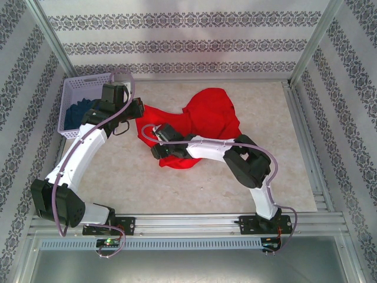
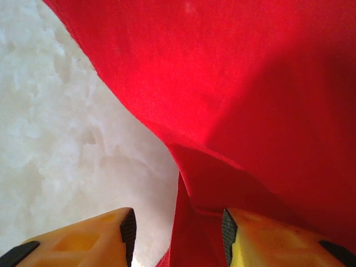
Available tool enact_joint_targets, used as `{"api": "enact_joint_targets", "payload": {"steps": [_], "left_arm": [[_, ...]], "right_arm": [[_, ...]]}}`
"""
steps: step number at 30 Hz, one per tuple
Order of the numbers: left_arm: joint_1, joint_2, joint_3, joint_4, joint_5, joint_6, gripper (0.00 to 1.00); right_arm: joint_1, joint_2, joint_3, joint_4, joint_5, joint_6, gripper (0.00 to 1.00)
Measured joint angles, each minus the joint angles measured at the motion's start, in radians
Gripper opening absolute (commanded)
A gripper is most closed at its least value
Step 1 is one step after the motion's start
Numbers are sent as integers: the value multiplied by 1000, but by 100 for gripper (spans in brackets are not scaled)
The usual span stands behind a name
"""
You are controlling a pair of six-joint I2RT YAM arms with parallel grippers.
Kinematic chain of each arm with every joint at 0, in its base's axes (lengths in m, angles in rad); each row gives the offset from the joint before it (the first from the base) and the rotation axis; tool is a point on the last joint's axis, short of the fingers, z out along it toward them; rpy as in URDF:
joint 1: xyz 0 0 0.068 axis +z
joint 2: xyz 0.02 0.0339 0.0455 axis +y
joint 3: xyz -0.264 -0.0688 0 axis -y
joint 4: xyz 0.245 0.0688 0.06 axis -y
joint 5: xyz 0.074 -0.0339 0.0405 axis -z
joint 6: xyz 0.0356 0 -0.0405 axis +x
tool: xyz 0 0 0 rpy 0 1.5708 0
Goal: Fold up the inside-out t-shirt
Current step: Flatten out the T-shirt at the center of the table.
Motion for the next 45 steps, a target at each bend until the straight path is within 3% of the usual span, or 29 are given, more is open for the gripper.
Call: {"api": "enact_joint_targets", "payload": {"steps": [6, 14, 17, 20, 26, 29, 35, 38, 45], "left_arm": [[0, 0, 0, 0, -11, 0, 0], [0, 0, 0, 0, -27, 3, 0], [0, 0, 0, 0, -34, 3, 0], [0, 2, 0, 0, -54, 3, 0], [6, 93, 3, 37, -37, 3, 2], [4, 197, 22, 55, 3, 3, 10], [-2, 394, 122, 67, 45, 24, 56], [3, 386, 103, 82, 18, 41, 71], [95, 198, -176, 138, -26, 40, 72]], "right_arm": [[2, 35, 19, -38, -3, 9, 39], [6, 61, 55, -77, -13, 24, 1], [-1, 42, 44, -79, -21, 16, 0], [-17, -91, -47, -92, -44, 15, 0], [-160, -560, -236, -86, -108, 54, 0], [-279, -714, -314, -51, -130, 116, 0], [-481, -750, -474, -8, -140, 272, 0], [-543, -740, -516, -3, -141, 327, 0], [-586, -727, -526, 36, -142, 351, 0]]}}
